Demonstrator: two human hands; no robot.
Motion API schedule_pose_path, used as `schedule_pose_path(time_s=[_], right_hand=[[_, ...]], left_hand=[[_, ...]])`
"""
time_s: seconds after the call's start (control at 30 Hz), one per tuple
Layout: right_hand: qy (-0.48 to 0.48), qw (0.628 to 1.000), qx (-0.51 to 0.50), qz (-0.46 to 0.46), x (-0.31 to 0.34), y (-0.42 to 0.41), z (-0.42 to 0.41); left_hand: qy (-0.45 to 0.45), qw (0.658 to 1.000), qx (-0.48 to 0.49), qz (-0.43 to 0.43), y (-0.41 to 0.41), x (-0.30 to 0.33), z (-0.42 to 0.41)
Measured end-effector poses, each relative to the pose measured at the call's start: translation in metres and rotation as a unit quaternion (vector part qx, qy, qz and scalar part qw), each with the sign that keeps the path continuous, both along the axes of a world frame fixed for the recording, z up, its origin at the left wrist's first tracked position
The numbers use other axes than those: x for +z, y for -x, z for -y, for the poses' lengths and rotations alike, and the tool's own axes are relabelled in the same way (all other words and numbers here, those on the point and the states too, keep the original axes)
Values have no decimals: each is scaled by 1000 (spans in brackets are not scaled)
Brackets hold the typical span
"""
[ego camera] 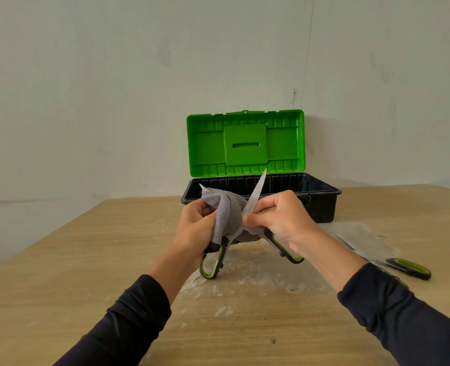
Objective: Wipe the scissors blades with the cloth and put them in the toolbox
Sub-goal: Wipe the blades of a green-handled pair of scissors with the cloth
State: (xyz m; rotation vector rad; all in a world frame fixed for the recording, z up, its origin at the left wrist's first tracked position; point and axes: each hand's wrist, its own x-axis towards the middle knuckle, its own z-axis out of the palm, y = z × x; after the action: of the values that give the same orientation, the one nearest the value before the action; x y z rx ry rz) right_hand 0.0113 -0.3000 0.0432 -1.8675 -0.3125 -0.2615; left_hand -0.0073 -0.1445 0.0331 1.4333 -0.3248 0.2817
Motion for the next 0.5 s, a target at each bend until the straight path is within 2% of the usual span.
schedule_pose_path(time_s=[0.27, 0.43, 0.5], right_hand=[[0, 1000, -6, -29, 1, 0, 5], [-3, 999, -38, -27, -1, -2, 6], [-4, 999, -43, -23, 0, -2, 6]], left_hand=[[4, 998, 53, 14, 1, 4, -3], [85, 991, 14, -104, 6, 8, -1], [82, 992, -10, -92, 5, 9, -3]])
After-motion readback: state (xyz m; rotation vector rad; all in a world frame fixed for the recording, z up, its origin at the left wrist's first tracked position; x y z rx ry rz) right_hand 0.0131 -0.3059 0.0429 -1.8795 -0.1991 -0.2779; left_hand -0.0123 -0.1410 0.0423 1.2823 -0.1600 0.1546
